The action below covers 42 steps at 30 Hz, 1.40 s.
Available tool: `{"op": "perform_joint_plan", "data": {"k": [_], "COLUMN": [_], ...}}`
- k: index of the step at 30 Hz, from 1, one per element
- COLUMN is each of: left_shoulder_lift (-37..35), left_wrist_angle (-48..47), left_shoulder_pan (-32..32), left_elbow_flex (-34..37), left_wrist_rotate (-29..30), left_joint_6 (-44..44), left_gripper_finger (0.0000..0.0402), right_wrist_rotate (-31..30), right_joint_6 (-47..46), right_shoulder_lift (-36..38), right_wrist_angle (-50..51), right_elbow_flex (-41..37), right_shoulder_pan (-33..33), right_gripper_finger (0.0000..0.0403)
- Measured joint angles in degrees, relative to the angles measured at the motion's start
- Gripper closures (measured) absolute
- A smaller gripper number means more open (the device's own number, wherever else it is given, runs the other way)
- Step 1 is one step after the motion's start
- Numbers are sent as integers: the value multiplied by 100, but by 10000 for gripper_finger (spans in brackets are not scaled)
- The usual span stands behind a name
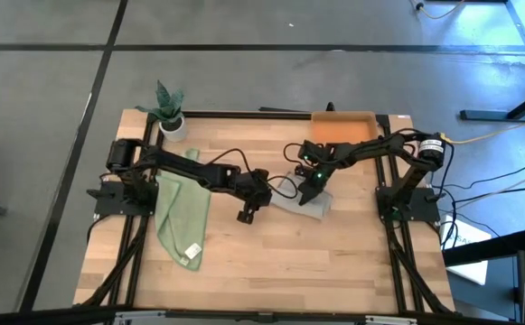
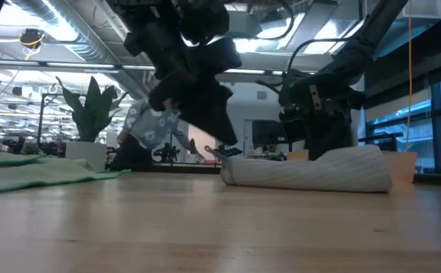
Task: Roll microfiber towels into tight, uniform cylinder then place into a basket
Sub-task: Roll the gray microfiber towel
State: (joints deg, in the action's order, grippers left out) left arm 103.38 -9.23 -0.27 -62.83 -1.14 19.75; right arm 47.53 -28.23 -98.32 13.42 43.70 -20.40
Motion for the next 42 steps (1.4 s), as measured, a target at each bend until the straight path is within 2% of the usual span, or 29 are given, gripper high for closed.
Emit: {"op": "perform_joint_plan", "data": {"k": [5, 10, 19, 35, 42], "left_shoulder_lift": [184, 498, 588, 625, 1011], "left_wrist_angle": [445, 592, 543, 1484, 2049], "left_shoulder_pan": [12, 28, 36, 78, 111], "left_elbow_flex": [-11, -22, -6, -6, -17], "left_wrist_rotate": [50, -145, 159, 97, -122], "left_joint_6": [34, 30, 34, 176, 185], "left_gripper_finger": [335, 335, 335, 335, 335], "right_wrist_rotate": [11, 47, 1188, 912, 908], "right_joint_6": [-26, -140, -155, -122, -132], "right_shoulder_lift": [0, 0, 0, 0, 0], "right_wrist_angle": [-86, -176, -298, -408, -457], "right_elbow_flex": [0, 2, 7, 7, 7], "right_shoulder_pan": [0, -7, 83, 186, 188], "right_gripper_finger": [395, 394, 394, 394, 394]}}
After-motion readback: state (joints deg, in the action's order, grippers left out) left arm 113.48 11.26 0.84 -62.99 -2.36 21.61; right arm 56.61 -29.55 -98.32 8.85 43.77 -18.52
